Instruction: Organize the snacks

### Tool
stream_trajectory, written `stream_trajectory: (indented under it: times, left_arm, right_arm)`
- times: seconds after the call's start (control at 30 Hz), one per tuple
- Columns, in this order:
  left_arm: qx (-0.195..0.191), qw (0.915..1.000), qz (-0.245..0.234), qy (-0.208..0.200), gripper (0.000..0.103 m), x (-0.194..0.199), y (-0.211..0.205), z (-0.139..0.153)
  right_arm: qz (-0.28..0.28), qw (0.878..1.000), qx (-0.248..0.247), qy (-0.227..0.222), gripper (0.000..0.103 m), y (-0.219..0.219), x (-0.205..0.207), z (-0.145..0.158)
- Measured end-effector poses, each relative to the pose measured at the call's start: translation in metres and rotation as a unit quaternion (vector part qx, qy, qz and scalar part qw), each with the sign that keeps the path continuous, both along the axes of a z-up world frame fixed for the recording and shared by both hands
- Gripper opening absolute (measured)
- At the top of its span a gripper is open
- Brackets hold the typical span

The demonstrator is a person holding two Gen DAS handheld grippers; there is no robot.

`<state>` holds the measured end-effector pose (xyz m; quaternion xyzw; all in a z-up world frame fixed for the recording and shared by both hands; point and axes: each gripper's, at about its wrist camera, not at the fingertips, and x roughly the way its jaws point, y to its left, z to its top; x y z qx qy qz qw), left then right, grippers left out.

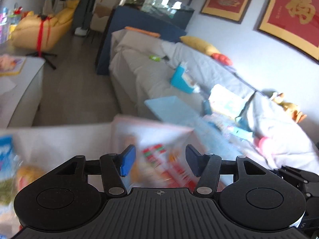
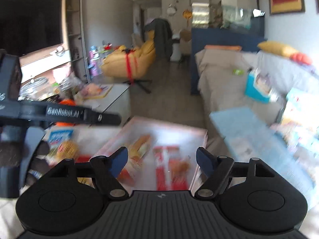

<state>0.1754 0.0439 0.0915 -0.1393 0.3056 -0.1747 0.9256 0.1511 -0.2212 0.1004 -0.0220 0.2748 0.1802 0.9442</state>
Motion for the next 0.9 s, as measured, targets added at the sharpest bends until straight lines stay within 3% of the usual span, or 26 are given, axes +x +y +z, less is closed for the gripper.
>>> stream_trajectory:
  times: [0.1,0.23,0.4,0.63,0.73,0.77,0.9]
  left_arm:
    - [0.054,0.998,0.032,0.01,0.06,-0.019,0.021,-0.02]
    - [0.115,0.9895,0.086,0.014,0.06,-0.06,0.05,-0.04]
    - [0.073,0.9873,0.141,0.013,0.06,-0.123,0.086,-0.052]
    - [0.044,0.9827,0.178,0.023,0.06,-0.149,0.117,-0.056]
    - [0.042,0.9822,0.181,0.025,0.06,-0.153,0.12,-0.056]
    - [0.044,0.9828,0.178,0.027,0.06,-0.153,0.117,-0.056]
    - [0.062,0.9863,0.149,0.032,0.06,-0.152,0.103,-0.062]
  right_arm:
    - [0.019,0.999,-0.001,0.036,0.076,0.007,-0.007,-0.027]
    - [0.074,0.991,0.033,0.107,0.076,0.032,-0.003,-0.053]
    - [0.101,0.984,0.023,0.146,0.076,0.092,0.003,-0.072]
    - [0.116,0.979,-0.008,0.165,0.076,0.167,0.021,-0.096]
    - [0.138,0.974,0.008,0.18,0.053,0.171,0.01,-0.098]
    - [0.156,0.97,0.007,0.187,0.041,0.171,0.004,-0.097]
    - [0.196,0.96,-0.012,0.197,0.038,0.164,-0.027,-0.1]
